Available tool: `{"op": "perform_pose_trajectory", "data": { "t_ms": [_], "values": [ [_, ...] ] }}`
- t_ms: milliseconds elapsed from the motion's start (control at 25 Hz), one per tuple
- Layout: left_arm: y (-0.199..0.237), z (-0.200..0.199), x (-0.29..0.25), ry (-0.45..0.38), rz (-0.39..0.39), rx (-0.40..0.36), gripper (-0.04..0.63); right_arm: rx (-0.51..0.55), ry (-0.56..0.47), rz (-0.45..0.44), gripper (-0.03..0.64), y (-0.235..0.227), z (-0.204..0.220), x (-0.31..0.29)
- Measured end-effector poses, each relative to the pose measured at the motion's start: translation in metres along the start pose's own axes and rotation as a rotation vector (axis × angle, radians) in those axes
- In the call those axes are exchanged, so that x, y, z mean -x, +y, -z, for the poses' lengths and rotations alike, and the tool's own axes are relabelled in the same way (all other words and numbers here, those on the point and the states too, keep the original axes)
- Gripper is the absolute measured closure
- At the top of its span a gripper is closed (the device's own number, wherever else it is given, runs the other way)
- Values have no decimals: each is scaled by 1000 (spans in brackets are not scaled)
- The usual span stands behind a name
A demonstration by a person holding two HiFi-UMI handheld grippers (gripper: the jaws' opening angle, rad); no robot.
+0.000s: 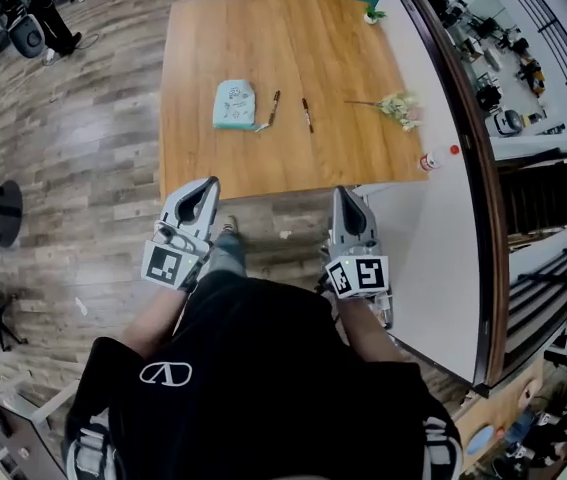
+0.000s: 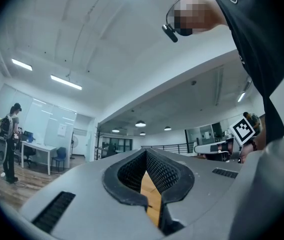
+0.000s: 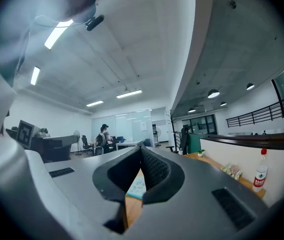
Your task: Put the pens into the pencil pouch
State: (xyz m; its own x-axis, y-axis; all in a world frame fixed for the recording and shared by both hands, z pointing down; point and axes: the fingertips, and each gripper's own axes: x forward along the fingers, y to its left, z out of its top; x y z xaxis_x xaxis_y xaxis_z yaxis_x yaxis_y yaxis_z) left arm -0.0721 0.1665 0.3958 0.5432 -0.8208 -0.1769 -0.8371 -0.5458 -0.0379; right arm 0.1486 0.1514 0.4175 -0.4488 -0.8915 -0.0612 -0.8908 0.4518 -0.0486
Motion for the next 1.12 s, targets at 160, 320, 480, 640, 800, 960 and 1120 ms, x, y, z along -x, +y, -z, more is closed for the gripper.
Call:
{"op": "perform_pose_trajectory", "data": {
  "t_ms": [160, 320, 480, 640, 800, 960, 1120],
  "values": [
    [65, 2, -54, -19, 50, -2, 592, 37, 5, 42, 618, -9, -10, -68],
    [119, 9, -101, -25, 101, 12, 592, 47, 3, 97, 618, -17, -15, -131],
    [152, 15, -134, -23, 132, 18, 592, 42, -5, 113, 618, -18, -15, -178],
    [160, 15, -156, -28, 126, 22, 592, 32, -2, 93, 618, -26, -16, -200],
    [162, 10, -171, -45, 108, 10, 592, 20, 2, 65, 618, -35, -16, -213],
    [160, 14, -177, -34, 84, -4, 592, 18, 8, 43, 618, -46, -17, -217],
    [161, 19, -183, -19, 69, -12, 592, 9, 11, 41, 618, -60, -15, -218]
  ]
}}
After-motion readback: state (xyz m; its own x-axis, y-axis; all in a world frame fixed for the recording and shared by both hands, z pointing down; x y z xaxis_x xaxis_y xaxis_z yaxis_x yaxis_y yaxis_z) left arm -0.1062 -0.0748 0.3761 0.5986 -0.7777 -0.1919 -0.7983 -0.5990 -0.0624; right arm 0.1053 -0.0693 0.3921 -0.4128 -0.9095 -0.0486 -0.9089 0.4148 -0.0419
